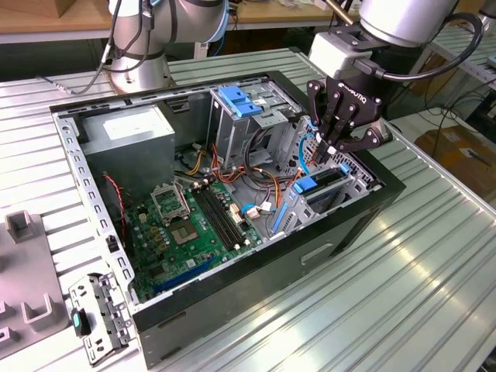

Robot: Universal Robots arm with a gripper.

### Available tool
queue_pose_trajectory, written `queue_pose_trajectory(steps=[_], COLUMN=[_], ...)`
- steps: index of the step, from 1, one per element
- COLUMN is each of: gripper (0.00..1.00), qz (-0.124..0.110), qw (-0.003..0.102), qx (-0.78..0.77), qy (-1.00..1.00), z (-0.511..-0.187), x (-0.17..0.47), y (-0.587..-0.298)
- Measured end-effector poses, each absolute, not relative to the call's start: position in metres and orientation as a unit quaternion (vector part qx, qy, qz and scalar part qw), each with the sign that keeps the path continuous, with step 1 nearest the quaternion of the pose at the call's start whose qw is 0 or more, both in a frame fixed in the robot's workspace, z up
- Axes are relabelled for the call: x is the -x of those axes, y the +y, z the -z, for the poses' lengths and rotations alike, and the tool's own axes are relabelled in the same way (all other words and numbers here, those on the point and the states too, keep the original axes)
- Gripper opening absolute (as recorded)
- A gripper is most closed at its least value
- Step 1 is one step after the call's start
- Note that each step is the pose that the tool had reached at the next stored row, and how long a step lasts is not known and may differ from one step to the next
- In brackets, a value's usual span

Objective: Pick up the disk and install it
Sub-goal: 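Insert the first disk wire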

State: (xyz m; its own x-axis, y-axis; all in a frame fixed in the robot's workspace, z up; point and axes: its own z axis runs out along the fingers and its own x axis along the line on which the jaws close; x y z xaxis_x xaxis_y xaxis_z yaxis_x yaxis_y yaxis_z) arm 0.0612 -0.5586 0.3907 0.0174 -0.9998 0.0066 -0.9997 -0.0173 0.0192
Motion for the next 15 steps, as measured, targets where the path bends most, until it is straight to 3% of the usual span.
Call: queue_pose_trajectory(steps=[15], gripper=[0.11], qz=[0.003], qw=[0.011], qx=[-0.716], qy=[-0.698], z=[-0.391], x=[-0.089], y=[-0.558])
